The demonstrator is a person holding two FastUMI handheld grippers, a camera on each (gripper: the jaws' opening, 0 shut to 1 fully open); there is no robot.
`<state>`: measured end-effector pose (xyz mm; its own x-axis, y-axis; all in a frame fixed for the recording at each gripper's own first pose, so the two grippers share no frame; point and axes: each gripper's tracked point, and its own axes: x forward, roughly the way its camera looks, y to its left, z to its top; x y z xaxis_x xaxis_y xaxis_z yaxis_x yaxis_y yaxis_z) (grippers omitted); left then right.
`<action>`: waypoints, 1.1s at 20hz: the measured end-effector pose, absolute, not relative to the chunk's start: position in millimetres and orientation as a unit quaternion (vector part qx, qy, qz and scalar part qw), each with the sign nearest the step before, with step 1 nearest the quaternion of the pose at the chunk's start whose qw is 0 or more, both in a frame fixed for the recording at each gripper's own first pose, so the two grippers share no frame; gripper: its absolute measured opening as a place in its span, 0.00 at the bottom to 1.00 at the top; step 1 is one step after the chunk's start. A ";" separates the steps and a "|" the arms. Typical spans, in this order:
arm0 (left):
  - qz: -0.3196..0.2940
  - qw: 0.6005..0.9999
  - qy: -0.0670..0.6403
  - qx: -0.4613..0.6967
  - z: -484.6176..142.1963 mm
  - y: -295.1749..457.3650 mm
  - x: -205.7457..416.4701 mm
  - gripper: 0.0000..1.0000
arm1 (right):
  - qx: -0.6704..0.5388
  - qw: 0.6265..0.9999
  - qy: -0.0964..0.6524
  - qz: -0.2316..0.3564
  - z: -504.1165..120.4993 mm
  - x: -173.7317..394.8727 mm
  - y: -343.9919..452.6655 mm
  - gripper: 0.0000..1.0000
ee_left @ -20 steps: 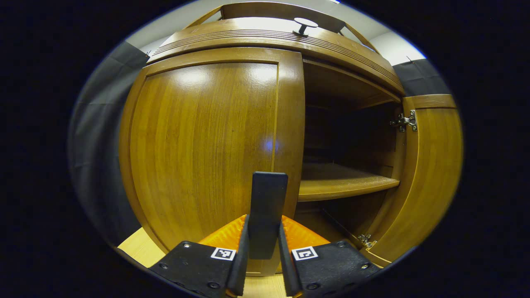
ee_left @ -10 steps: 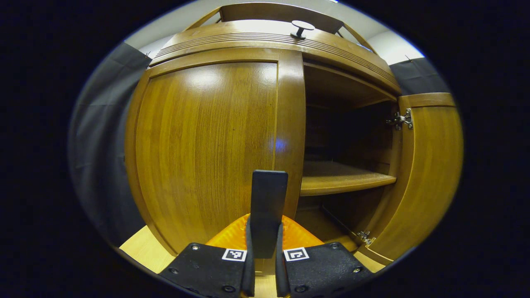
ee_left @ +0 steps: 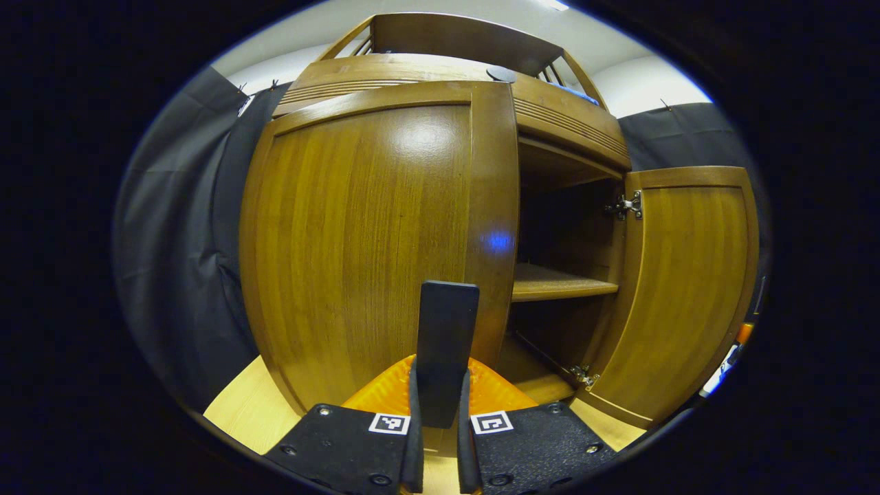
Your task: Open the right door of the double-door shoe cabinet with the right hand, and open the left door with the left hand.
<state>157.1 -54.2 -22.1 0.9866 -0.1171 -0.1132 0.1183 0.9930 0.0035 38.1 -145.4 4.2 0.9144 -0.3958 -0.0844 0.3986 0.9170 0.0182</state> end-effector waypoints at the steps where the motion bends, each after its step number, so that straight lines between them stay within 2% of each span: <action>1: -0.060 0.997 0.055 0.004 -22.0 -51.1 150.2 0.19 | 0.016 0.978 0.039 -0.203 4.8 37.2 -141.1 0.98; 8: -0.075 0.996 0.054 0.002 -18.3 -29.2 117.9 0.19 | 0.012 0.981 0.036 -0.190 6.8 38.3 -109.7 0.98; 9: -0.075 0.996 0.053 0.003 -17.0 -25.7 113.6 0.19 | 0.011 0.981 0.034 -0.189 8.0 38.9 -106.3 0.89; 22: -0.038 0.998 0.059 0.002 -9.6 41.4 57.2 0.18 | 0.006 0.988 0.035 -0.152 8.5 48.5 -60.2 0.89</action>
<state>57.2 41.4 -9.6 0.9902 -0.0761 -0.1173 0.0765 0.9971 -0.0012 48.5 -60.2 8.5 0.9511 -0.3003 -0.0717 0.3011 0.9536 0.0003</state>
